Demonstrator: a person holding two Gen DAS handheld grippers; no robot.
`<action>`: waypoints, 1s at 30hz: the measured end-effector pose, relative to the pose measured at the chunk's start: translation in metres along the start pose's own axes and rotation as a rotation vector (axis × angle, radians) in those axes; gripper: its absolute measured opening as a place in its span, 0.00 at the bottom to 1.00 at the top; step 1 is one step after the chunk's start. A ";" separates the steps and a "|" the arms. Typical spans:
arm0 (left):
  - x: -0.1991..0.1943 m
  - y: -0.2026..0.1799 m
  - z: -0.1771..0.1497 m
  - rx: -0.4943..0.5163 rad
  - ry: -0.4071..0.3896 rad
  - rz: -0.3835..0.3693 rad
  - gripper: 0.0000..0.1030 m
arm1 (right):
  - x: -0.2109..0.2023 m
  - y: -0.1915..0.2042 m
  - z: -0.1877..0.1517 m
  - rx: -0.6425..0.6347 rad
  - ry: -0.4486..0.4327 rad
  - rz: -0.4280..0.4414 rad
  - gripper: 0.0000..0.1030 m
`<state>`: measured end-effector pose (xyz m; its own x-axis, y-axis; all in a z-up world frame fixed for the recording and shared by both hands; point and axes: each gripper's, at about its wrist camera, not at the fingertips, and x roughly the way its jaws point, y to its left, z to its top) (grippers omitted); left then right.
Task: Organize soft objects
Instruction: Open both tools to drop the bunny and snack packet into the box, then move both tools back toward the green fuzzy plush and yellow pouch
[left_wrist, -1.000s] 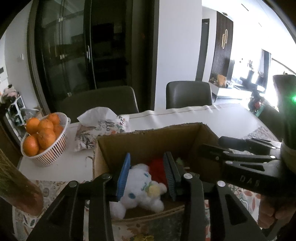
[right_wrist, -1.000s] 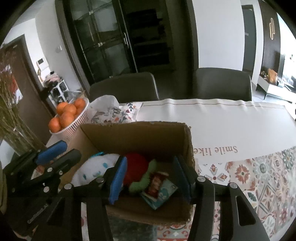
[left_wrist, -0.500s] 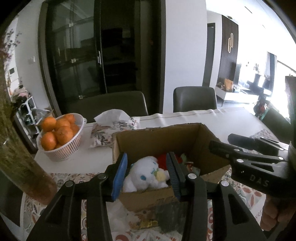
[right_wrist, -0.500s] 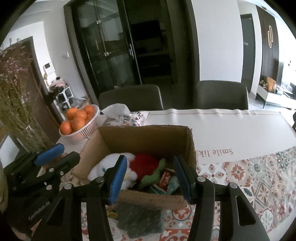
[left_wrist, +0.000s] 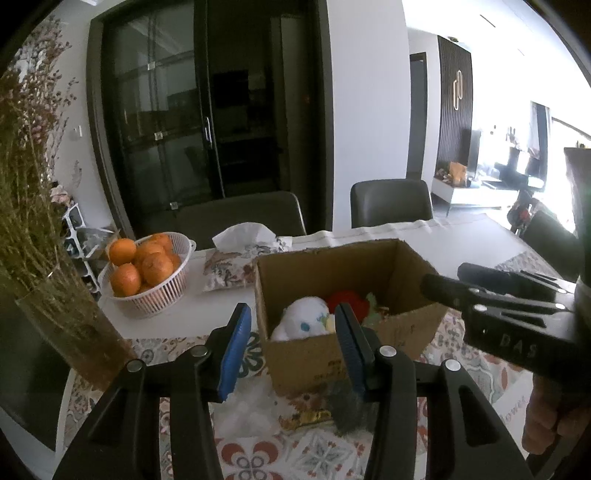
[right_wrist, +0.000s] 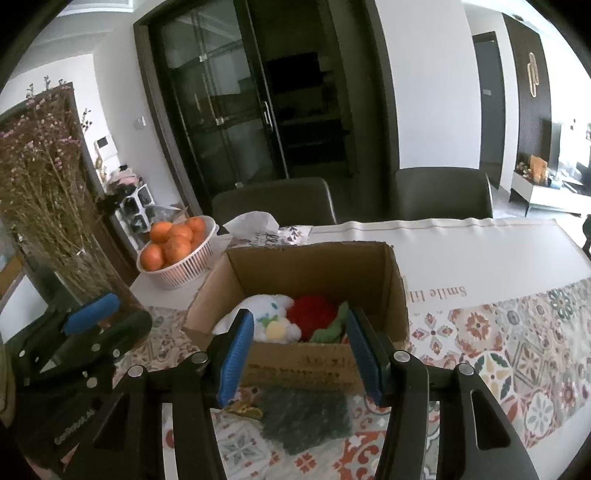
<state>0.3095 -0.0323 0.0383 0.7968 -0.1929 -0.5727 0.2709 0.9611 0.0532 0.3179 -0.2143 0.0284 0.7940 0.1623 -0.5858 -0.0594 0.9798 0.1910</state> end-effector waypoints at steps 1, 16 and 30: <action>-0.003 0.002 -0.002 -0.001 -0.001 0.001 0.45 | -0.001 0.001 -0.001 0.004 -0.001 -0.002 0.52; -0.026 0.014 -0.039 -0.030 0.014 -0.004 0.45 | -0.025 0.019 -0.039 0.049 -0.038 -0.007 0.52; -0.018 0.017 -0.087 -0.111 0.078 -0.038 0.49 | -0.015 0.020 -0.076 0.046 0.010 0.006 0.52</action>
<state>0.2527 0.0045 -0.0212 0.7415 -0.2182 -0.6345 0.2355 0.9701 -0.0584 0.2589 -0.1883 -0.0190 0.7876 0.1696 -0.5925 -0.0361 0.9724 0.2304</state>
